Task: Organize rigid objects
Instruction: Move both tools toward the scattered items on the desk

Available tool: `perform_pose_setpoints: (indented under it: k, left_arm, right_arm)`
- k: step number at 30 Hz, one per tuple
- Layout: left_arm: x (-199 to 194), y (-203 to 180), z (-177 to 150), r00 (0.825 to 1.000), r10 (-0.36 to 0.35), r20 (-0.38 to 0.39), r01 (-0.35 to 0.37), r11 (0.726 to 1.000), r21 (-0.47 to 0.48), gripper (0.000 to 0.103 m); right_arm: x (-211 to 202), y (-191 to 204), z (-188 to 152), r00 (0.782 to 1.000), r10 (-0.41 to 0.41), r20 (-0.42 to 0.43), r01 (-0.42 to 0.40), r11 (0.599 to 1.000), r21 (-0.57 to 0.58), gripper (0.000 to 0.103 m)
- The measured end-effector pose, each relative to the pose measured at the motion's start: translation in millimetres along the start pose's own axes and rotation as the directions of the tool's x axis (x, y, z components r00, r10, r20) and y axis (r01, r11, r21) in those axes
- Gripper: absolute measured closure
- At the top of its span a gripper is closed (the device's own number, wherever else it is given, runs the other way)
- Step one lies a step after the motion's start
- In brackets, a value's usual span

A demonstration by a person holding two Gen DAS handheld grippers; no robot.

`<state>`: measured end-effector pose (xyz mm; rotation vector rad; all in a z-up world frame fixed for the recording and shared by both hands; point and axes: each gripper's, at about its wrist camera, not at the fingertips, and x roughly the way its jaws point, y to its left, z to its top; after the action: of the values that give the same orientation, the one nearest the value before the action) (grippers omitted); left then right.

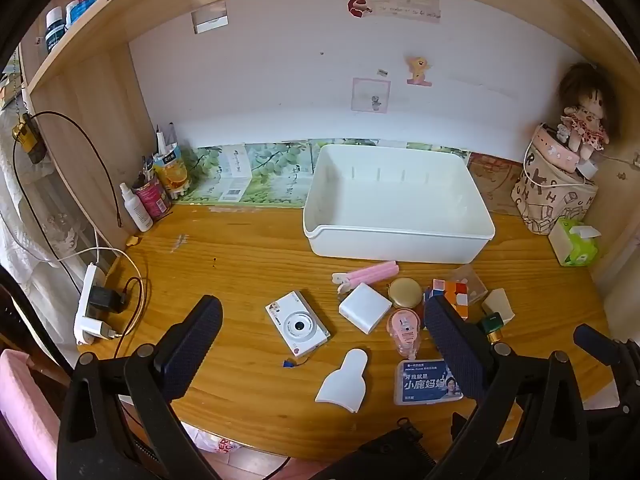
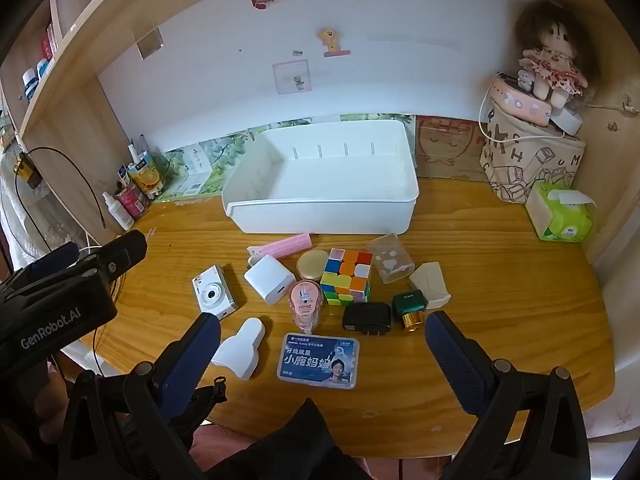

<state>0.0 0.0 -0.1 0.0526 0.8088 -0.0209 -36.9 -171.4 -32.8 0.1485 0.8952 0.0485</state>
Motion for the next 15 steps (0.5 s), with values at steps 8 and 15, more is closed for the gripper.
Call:
perform_pose_setpoints:
  k: [8,15]
  left_arm:
    - [2.1,1.8,-1.6,1.000,0.012,-0.020,-0.012,1.000,0.006,0.002]
    - [1.8,7.6,-2.0,0.999,0.009,-0.035,-0.010,0.999,-0.035,0.002]
  right_arm:
    - [-0.6,0.3,0.5,1.000,-0.001,0.001,0.001,1.000,-0.001,0.001]
    - [-3.8,2.5,-2.2,1.000,0.001,-0.004,-0.001,1.000,-0.007,0.001]
